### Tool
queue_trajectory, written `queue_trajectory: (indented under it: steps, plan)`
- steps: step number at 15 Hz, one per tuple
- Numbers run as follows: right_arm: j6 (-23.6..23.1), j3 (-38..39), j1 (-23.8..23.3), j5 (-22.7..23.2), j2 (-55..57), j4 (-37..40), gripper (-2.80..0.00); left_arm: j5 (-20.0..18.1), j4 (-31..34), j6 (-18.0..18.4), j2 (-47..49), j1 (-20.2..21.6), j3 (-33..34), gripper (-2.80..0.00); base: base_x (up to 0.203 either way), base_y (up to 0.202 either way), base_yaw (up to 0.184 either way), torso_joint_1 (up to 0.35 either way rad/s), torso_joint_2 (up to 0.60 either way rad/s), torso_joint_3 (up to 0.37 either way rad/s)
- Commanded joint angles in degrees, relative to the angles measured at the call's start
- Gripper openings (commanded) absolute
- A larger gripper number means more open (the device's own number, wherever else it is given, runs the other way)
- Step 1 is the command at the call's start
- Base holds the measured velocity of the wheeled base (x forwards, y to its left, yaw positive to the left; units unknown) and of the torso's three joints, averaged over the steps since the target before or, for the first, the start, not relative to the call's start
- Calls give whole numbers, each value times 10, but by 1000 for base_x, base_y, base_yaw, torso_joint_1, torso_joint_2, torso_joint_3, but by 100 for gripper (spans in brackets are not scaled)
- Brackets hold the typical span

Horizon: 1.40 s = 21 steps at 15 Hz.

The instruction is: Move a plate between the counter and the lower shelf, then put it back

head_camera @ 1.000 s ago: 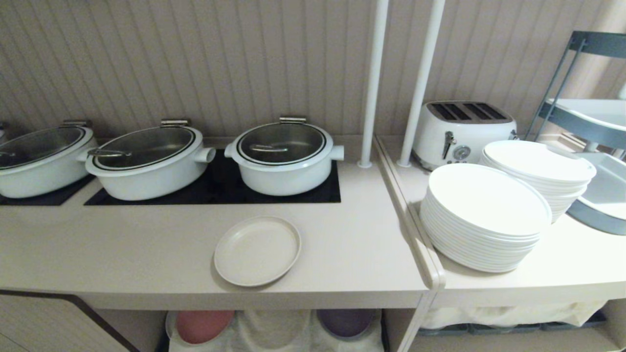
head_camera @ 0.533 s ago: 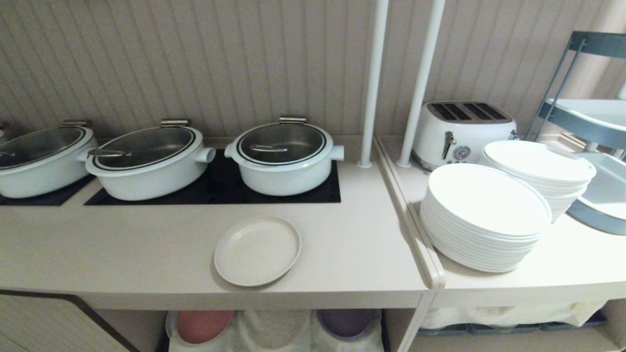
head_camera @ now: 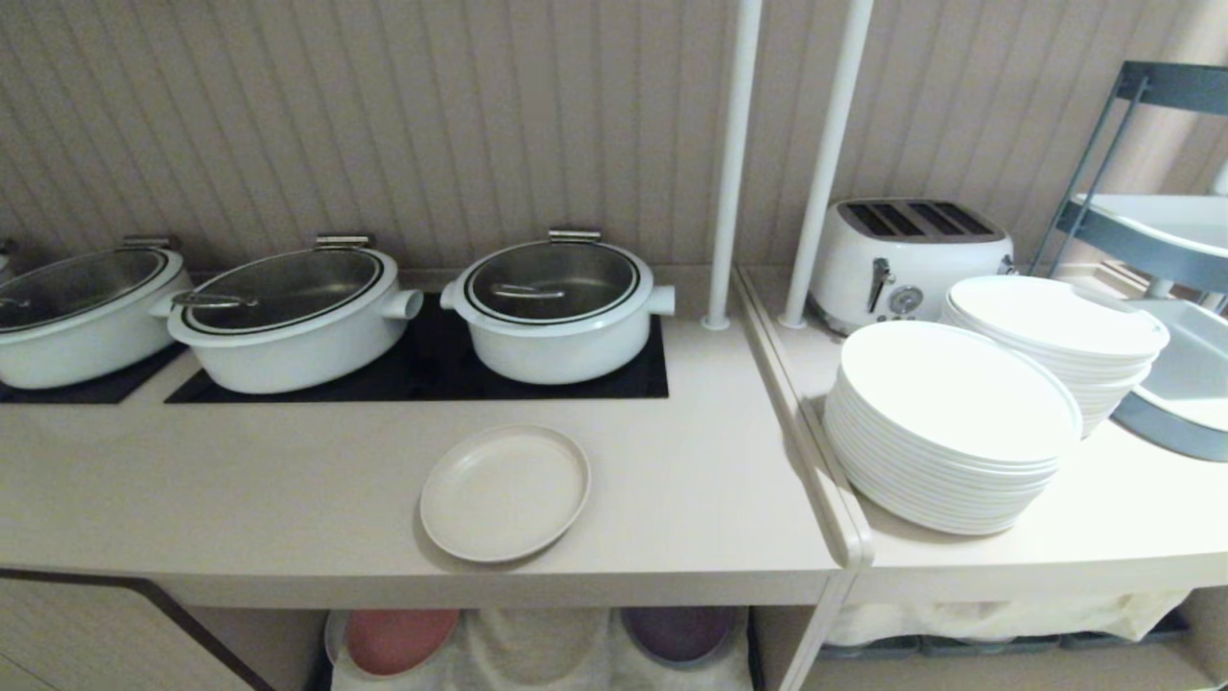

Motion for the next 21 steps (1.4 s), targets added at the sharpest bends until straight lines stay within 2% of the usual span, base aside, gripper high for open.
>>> queue_trajectory:
  steps: [1,21]
  plan:
    - [0,0,0,0,0,0,-280,0,0,0,0,0,0,-280,0,0,0,0,0,0]
    - [0,0,0,0,0,0,-280,0,0,0,0,0,0,-280,0,0,0,0,0,0]
